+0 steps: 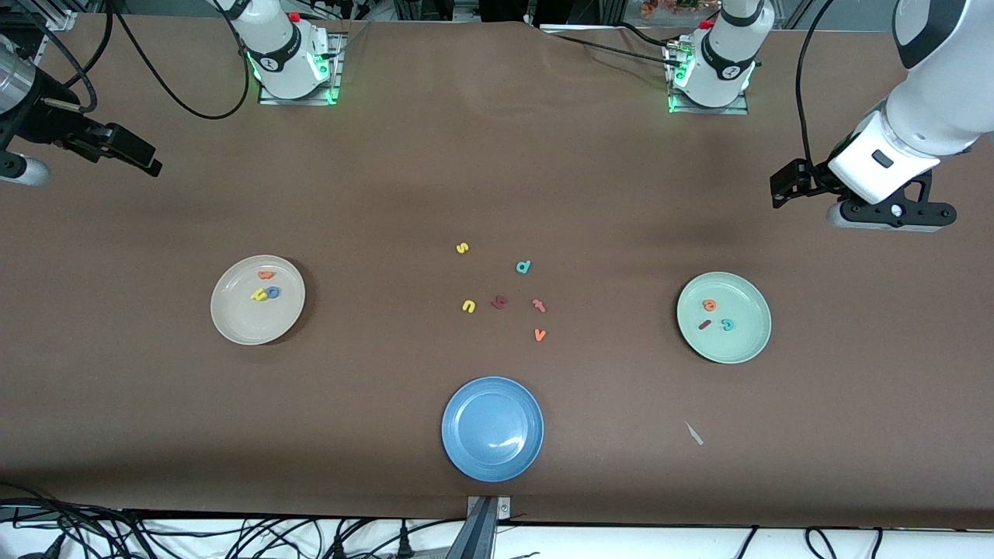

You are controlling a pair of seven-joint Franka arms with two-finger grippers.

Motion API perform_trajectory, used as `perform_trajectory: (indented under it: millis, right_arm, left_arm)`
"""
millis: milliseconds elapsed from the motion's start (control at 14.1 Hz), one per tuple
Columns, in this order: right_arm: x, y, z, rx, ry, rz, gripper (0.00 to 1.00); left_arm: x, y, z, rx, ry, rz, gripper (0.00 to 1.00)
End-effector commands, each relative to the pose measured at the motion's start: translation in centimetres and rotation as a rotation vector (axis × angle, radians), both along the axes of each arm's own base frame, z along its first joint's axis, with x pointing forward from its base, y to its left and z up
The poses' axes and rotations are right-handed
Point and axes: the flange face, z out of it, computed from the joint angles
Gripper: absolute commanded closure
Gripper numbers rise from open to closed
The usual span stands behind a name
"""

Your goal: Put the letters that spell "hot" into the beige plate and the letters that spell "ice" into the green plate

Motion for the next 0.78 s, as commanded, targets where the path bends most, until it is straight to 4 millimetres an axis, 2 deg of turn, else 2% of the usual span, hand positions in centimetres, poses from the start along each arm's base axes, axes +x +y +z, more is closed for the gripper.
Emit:
perform_trajectory:
  millis: [0, 142, 356, 498, 711]
  right_arm:
    - [-0.2, 0.0, 0.4, 0.022, 0.008, 0.003, 0.00]
    - [-0.3, -0.1, 0.3, 0.016, 0.014, 0.011, 0.00]
    - [-0.3, -0.5, 0.2, 0.013, 0.016, 0.131, 0.00]
    - [-0.3, -1.4, 0.1, 0.013, 0.017, 0.200, 0.00]
    - [-0.3, -1.3, 0.0, -0.022, 0.021, 0.270, 0.00]
  left_arm:
    - [0.1, -0.4, 0.2, -0.032, 0.013, -0.004, 0.00]
    - [0.1, -0.3, 0.1, -0.032, 0.015, -0.006, 0.00]
    - [0.0, -0.3, 0.0, -0.030, 0.027, -0.008, 0.00]
    - [0.0, -0.3, 0.1, -0.030, 0.027, -0.008, 0.00]
    - [-0.1, -0.3, 0.1, -0.030, 0.029, -0.008, 0.00]
